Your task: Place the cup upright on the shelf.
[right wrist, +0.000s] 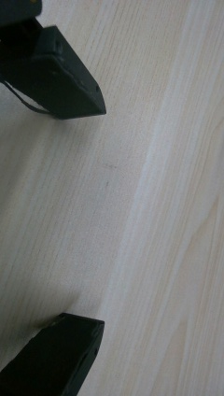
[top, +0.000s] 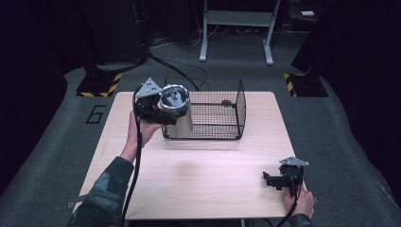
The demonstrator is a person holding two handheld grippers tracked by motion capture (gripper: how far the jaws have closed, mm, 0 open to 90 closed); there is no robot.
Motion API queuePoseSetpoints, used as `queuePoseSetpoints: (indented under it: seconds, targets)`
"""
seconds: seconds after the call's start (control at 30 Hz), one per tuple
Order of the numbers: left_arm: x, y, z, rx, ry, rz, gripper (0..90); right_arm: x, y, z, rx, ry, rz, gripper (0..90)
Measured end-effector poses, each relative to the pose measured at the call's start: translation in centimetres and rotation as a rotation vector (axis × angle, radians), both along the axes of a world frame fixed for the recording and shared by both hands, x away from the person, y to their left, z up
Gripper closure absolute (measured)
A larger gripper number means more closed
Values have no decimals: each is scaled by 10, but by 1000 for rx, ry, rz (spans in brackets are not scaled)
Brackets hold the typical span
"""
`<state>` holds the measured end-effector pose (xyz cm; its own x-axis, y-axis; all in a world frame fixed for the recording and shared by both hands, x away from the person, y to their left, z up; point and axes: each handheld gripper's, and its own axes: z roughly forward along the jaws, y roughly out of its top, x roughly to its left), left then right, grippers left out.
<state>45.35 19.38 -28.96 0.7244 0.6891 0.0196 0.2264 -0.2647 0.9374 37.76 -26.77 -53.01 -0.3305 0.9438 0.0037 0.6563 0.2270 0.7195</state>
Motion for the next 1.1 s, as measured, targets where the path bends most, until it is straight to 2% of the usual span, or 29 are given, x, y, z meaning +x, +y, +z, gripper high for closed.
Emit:
queuePoseSetpoints:
  seconds: [0.57, 0.73, 1.1]
  targets:
    - [37, -27, 0, 14, 11, 27, 40, 0, 0, 0, -3, -2, 5, 0]
    - [47, -34, 1, 38, 3, 38, 40, 0, 0, 0, -4, -4, 8, 0]
    - [71, -48, -9, 31, 13, 105, 40, 0, -1, 0, -7, -6, 11, 0]
